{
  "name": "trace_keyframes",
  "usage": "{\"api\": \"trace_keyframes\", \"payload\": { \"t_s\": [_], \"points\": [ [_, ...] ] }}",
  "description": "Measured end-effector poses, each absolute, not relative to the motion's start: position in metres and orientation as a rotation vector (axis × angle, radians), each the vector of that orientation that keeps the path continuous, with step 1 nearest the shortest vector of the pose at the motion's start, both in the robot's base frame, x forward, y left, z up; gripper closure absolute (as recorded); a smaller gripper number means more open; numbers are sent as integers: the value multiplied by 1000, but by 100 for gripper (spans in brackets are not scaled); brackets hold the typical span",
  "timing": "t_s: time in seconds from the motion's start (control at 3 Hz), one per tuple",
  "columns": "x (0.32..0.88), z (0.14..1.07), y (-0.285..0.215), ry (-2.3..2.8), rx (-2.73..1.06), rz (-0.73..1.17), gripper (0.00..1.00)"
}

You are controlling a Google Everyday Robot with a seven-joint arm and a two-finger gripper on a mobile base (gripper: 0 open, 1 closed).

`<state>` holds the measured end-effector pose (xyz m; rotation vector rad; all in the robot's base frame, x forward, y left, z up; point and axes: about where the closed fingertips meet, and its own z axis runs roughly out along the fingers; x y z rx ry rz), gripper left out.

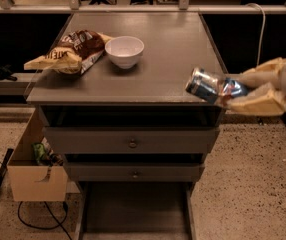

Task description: Place redbull can into bottom drawer

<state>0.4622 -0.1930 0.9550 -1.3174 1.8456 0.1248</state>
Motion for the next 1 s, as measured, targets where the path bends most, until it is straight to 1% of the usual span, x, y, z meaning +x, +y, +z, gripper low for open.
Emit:
{"api": "trace_keyframes", "payload": {
  "t_s": [0.33,1.0],
  "points": [
    [424,923,-197,1904,-1278,179,100],
    [426,920,-197,1916,-1272,174,100]
  ]
}}
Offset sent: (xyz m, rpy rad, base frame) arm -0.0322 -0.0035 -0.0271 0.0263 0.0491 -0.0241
